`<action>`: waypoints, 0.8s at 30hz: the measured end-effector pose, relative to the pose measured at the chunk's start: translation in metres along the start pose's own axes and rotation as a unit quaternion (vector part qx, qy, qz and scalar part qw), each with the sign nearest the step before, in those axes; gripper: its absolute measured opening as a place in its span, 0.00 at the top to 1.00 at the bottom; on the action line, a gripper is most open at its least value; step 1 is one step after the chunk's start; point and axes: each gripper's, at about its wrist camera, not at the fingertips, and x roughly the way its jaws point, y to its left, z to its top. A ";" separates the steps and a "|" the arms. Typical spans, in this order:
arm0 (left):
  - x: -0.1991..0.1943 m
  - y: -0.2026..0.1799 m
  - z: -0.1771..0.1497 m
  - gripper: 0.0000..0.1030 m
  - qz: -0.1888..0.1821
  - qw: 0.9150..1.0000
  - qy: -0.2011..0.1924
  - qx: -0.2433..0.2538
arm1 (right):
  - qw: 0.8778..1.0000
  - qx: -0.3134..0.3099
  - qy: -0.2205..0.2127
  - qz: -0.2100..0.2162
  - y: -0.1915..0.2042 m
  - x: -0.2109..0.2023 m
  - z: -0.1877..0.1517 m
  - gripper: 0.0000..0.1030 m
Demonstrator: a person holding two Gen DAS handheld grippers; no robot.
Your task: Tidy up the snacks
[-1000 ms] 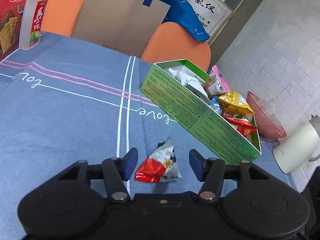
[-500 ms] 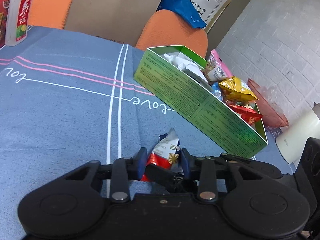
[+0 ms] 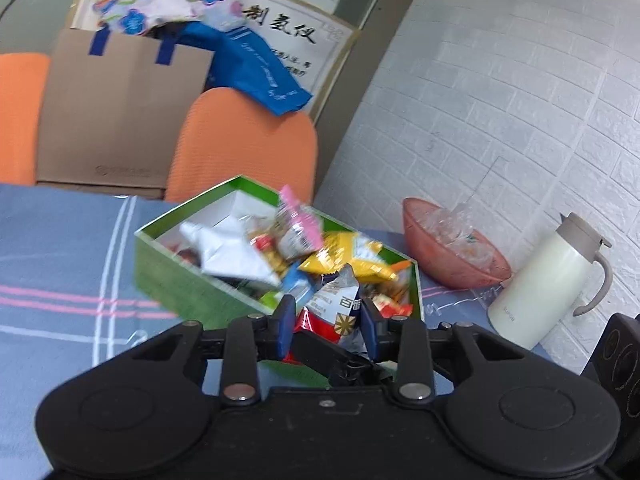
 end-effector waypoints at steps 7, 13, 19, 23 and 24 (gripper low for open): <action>0.040 -0.004 0.017 0.12 -0.002 1.000 0.000 0.009 | 1.000 -0.005 -0.016 -0.023 -0.033 0.022 0.007 0.38; 0.034 0.009 -0.004 0.00 0.090 0.995 -0.041 0.016 | 0.996 -0.058 -0.021 -0.068 -0.035 0.027 -0.015 0.00; 0.004 0.013 -0.010 0.00 0.095 0.995 -0.040 0.002 | 0.998 -0.020 -0.033 -0.056 -0.037 -0.005 -0.012 0.00; -0.025 -0.002 -0.014 0.00 0.111 0.993 -0.050 0.006 | 0.997 -0.017 -0.020 -0.068 -0.029 -0.035 -0.004 0.00; -0.032 -0.007 -0.016 0.00 0.121 0.991 -0.049 0.008 | 0.997 -0.016 -0.020 -0.074 -0.027 -0.043 -0.004 0.00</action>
